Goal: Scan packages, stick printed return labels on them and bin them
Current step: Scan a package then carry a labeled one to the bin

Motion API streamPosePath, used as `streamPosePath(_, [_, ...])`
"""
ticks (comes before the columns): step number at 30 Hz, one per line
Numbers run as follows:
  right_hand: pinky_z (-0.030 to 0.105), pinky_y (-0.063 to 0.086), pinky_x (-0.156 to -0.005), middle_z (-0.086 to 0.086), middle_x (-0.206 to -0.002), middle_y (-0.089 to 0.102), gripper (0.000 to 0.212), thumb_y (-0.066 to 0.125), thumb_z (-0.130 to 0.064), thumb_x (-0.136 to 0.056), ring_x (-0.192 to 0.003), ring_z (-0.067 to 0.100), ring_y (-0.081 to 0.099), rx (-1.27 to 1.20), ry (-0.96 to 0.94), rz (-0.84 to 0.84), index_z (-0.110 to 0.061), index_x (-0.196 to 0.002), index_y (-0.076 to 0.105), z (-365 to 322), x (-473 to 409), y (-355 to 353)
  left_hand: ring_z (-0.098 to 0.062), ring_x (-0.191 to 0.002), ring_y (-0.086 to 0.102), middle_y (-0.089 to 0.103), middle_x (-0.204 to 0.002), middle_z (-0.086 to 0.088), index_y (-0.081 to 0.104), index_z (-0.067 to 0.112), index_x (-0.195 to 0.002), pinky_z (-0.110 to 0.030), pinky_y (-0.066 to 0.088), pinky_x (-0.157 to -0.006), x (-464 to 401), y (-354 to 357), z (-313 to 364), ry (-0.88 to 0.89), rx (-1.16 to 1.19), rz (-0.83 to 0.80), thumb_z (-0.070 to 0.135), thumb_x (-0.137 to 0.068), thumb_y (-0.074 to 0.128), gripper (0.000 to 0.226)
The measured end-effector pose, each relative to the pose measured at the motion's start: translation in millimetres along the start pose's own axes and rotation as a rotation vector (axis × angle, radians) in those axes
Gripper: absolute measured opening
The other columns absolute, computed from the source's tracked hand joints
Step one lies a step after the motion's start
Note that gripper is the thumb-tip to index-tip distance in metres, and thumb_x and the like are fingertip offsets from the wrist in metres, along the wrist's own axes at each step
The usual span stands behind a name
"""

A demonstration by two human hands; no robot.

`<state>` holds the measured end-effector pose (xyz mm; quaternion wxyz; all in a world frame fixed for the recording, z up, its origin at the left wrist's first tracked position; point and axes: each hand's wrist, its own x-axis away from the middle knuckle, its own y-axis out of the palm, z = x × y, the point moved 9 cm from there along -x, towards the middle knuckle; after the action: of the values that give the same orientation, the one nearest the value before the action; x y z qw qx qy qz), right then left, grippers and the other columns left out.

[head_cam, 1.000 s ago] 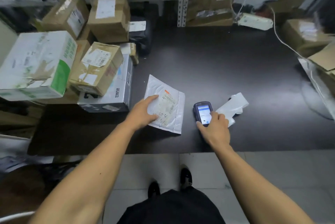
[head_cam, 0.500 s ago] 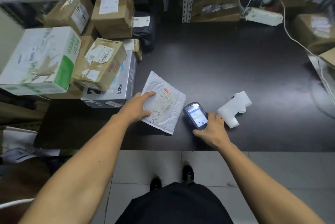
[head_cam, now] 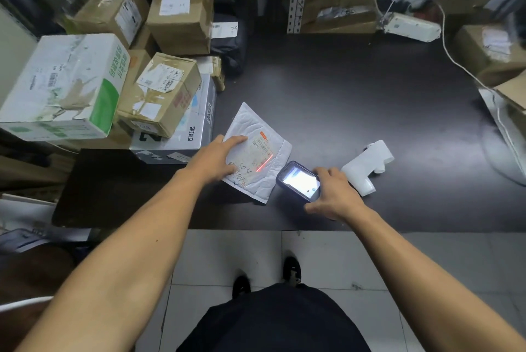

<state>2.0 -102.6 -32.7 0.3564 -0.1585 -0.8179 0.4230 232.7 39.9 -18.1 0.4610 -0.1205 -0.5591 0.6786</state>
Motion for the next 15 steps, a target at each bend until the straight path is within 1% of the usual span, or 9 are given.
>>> streamPosePath(2, [0.039, 0.048, -0.091, 0.002, -0.129, 0.04, 0.086, 0.077, -0.037, -0.068, -0.125, 0.021, 0.035, 0.005, 0.0, 0.0, -0.024, -0.141, 0.035, 0.4, 1.6, -0.5, -0.031, -0.113, 0.057, 0.044, -0.129, -0.005, 0.029, 0.051, -0.146, -0.044, 0.049, -0.096, -0.7, 0.1, -1.2, -0.002, -0.002, -0.001, 0.021, -0.086, 0.072, 0.081])
streamPosePath(5, [0.038, 0.047, -0.09, 0.002, -0.129, 0.04, 0.086, 0.078, -0.038, -0.068, -0.124, 0.021, 0.036, 0.014, -0.017, 0.011, -0.024, -0.141, 0.035, -1.8, 2.0, -3.0, -0.031, -0.111, 0.058, 0.045, -0.125, -0.004, 0.029, 0.05, -0.146, -0.044, 0.049, -0.096, -1.4, -0.8, -0.6, 0.004, 0.0, 0.009, 0.02, -0.086, 0.072, 0.08])
streamPosePath(8, [0.036, 0.047, -0.09, 0.003, -0.128, 0.042, 0.085, 0.078, -0.038, -0.068, -0.122, 0.021, 0.038, 0.021, -0.031, 0.024, -0.024, -0.14, 0.036, -3.7, 0.6, -6.0, -0.032, -0.111, 0.058, 0.045, -0.125, -0.005, 0.03, 0.05, -0.146, -0.045, 0.049, -0.096, -1.9, 0.2, -2.2, -0.005, 0.005, 0.005, 0.02, -0.086, 0.072, 0.08])
streamPosePath(15, [0.039, 0.048, -0.093, 0.003, -0.128, 0.04, 0.088, 0.078, -0.037, -0.067, -0.123, 0.022, 0.037, 0.029, -0.015, 0.003, -0.023, -0.142, 0.033, -0.8, -0.5, -5.3, -0.031, -0.112, 0.057, 0.046, -0.126, -0.005, 0.03, 0.05, -0.146, -0.045, 0.049, -0.096, -3.7, 1.3, -3.9, -0.005, 0.015, 0.006, 0.02, -0.086, 0.072, 0.079])
